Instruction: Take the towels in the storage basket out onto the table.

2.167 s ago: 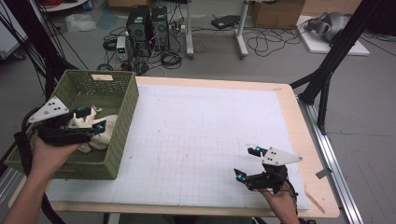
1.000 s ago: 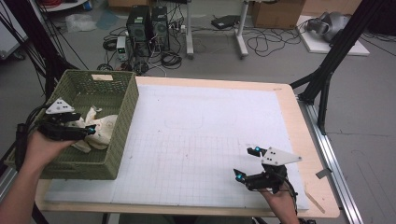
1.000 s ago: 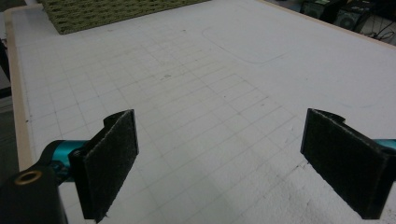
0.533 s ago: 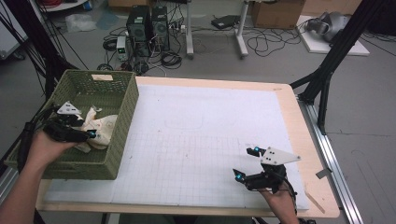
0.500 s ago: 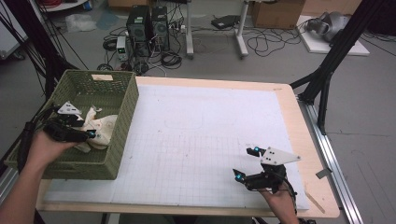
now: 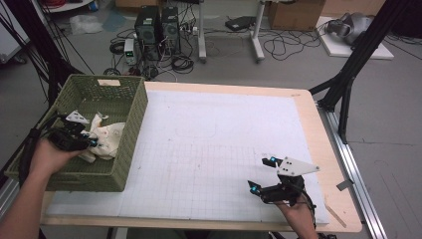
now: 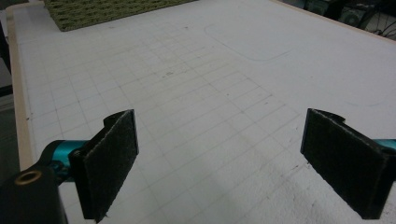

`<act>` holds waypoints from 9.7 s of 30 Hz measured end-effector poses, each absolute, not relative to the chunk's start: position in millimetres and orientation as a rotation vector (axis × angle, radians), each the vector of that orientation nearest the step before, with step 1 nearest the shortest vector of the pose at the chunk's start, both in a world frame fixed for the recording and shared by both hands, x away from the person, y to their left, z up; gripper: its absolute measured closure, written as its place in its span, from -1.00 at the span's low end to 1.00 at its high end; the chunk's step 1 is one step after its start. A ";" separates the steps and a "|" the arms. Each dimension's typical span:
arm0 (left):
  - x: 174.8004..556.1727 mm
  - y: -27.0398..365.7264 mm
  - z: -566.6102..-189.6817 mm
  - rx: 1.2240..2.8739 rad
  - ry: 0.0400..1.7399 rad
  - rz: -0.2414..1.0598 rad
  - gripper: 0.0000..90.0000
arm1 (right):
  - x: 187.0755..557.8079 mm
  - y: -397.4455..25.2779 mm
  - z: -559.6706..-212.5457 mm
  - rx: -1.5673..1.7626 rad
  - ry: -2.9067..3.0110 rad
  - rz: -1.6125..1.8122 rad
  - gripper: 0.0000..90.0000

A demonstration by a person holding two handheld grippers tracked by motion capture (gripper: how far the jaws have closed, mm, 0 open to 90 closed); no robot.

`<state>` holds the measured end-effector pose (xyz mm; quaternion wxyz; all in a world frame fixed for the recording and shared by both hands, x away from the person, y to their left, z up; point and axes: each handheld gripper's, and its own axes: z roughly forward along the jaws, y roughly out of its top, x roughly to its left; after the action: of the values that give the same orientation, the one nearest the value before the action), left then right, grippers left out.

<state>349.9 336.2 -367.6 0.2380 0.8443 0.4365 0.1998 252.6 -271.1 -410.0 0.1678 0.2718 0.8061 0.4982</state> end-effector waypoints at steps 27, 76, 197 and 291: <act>318.2 359.6 -330.7 2.060 1.187 0.634 0.84 | 252.1 -271.7 -408.6 0.768 2.288 1.432 -0.77; 295.7 371.2 -298.7 1.724 1.114 0.661 0.84 | 255.0 -271.1 -409.6 0.760 2.293 1.426 -0.77; 321.9 64.1 -395.8 1.835 0.737 0.259 0.77 | 259.4 -248.9 -412.2 0.696 2.327 1.406 -0.75; 333.9 117.3 -433.1 1.987 0.956 0.513 0.95 | 418.9 -224.1 -418.9 0.996 2.479 1.129 0.62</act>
<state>333.9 117.3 -433.1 0.4248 0.7945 0.3824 0.2051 418.9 -224.1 -418.9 0.1203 0.3411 0.8485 0.3863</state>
